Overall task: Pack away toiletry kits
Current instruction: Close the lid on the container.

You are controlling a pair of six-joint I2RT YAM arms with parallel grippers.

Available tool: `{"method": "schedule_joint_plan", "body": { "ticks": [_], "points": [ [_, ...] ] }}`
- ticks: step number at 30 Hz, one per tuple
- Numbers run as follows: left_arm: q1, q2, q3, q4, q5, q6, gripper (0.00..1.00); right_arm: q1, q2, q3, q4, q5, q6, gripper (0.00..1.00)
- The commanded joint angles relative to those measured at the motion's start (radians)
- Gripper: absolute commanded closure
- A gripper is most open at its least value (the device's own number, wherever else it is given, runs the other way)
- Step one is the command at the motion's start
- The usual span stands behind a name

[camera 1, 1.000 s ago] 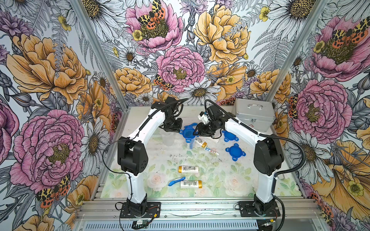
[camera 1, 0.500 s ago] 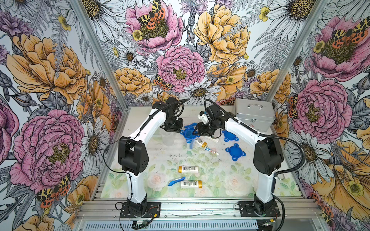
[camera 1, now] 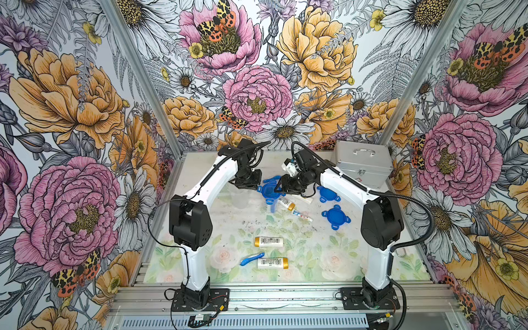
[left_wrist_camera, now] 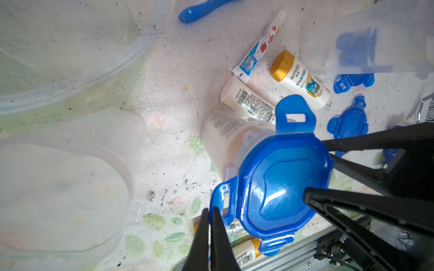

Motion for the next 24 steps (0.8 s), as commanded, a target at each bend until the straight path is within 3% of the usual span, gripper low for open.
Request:
{"method": "schedule_joint_plan", "body": {
  "ticks": [1,6,16,24],
  "points": [
    [0.006,-0.002,-0.022,-0.011,-0.043,-0.005,1.0,0.008,0.014,0.011,-0.006,0.018,-0.017,0.43],
    [0.007,0.005,-0.009,-0.012,-0.042,-0.009,1.0,0.009,0.003,0.013,-0.008,0.009,-0.01,0.37],
    [0.009,0.003,-0.003,-0.01,-0.033,-0.027,1.0,0.009,-0.021,0.023,-0.012,-0.004,0.004,0.35],
    [0.007,0.009,0.01,-0.01,-0.039,-0.037,1.0,0.009,-0.014,0.035,-0.014,-0.012,0.008,0.44]
  ]
}}
